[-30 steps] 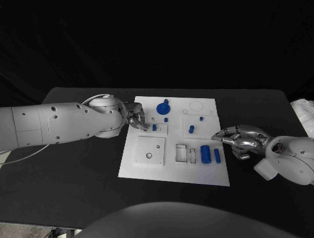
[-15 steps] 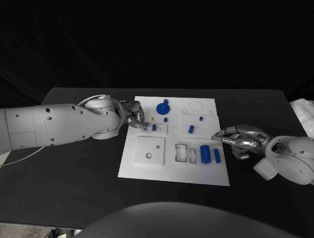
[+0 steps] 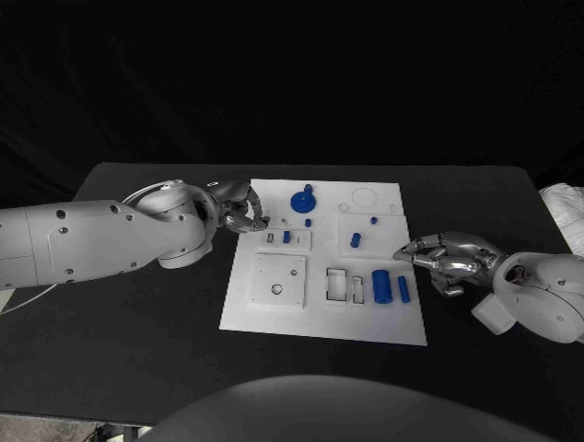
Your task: Assemble the parts on the task board
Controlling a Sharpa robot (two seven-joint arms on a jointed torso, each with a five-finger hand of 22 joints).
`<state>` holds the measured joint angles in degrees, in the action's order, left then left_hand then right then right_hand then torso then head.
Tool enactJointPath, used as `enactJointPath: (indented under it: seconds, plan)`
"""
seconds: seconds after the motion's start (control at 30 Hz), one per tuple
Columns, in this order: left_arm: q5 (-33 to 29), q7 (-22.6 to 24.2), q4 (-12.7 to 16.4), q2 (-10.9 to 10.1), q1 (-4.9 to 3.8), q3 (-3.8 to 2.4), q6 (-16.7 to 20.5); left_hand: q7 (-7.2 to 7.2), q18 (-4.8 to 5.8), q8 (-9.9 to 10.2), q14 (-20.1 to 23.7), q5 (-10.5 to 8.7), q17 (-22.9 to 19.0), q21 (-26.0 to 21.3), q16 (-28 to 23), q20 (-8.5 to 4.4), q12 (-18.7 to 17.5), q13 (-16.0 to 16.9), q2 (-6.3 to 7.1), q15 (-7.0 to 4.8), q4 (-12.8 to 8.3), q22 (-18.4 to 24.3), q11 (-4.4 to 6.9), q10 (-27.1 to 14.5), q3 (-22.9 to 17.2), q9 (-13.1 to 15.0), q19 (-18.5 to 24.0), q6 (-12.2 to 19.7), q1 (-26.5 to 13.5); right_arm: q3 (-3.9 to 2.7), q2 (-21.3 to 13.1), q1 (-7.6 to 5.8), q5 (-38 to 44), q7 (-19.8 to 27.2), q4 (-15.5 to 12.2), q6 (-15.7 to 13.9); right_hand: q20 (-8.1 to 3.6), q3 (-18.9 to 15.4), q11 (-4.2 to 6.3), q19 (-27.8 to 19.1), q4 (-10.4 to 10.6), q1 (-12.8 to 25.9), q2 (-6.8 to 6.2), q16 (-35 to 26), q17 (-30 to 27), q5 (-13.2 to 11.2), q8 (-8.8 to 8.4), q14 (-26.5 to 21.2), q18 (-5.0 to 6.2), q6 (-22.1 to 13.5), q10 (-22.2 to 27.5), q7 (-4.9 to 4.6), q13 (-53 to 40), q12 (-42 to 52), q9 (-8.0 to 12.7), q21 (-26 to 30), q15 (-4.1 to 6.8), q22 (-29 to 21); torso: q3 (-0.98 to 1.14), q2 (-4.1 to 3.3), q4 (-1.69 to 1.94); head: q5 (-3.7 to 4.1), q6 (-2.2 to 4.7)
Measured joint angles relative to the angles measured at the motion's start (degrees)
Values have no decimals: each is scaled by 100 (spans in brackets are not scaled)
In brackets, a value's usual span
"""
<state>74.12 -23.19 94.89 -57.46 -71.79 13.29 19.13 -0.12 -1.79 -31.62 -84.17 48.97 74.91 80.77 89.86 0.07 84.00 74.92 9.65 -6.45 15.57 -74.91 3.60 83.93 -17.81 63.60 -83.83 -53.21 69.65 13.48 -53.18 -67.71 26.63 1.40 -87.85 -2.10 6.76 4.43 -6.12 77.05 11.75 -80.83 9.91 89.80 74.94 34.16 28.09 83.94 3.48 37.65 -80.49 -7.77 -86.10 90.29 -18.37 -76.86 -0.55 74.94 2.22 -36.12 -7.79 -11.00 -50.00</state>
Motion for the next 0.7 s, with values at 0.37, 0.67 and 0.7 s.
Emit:
enactJointPath:
  seconds: [0.37, 0.67, 0.7]
  plan:
    - [221, -25, 206, -178, 286, 5, 786, 12, 0, -23, 0, -178, 0, 0, 0, 0, -13, 3, -53, 0, 54, 0, 0, 0, -56, 10, 0, 10, 53, 0, 1, 2, 0, 47, 0, -70, 0, 2, 0, 0, 2, 0, 0, 0, -1, 0, 0, 8, 0, 0, 0, 0, 0, 1, -2, 0, -8, -1, 6, 5, -4, 12, 0]
    - [240, -60, 177, -89, 435, 6, 1163, 29, 0, -30, 0, -2475, -1, -1, 0, 0, -48, 2, -10, 0, 168, 0, -1, 0, -1244, -22, 0, 136, 132, 0, -17, 3, 0, 215, -14, -238, 0, 36, 0, 0, 5, 31, -31, 0, -1, 0, 0, 9, 0, 0, 0, 0, 57, 1, -8, 0, -9, -1, 5, -2, -2, 35, 0]
    - [229, -67, 162, -66, 441, 6, 1185, 29, -1, -57, 0, -2498, -1, -1, 0, 0, -48, 2, 41, 0, 157, 0, -1, 0, -1363, -22, 0, 136, 81, 0, -18, 3, 0, 236, -16, -257, 0, 36, 0, 0, 5, 31, -31, 0, -1, 0, 0, 9, 0, 0, 0, 0, 57, 1, -7, 0, -9, -1, 5, -4, -2, 39, 0]
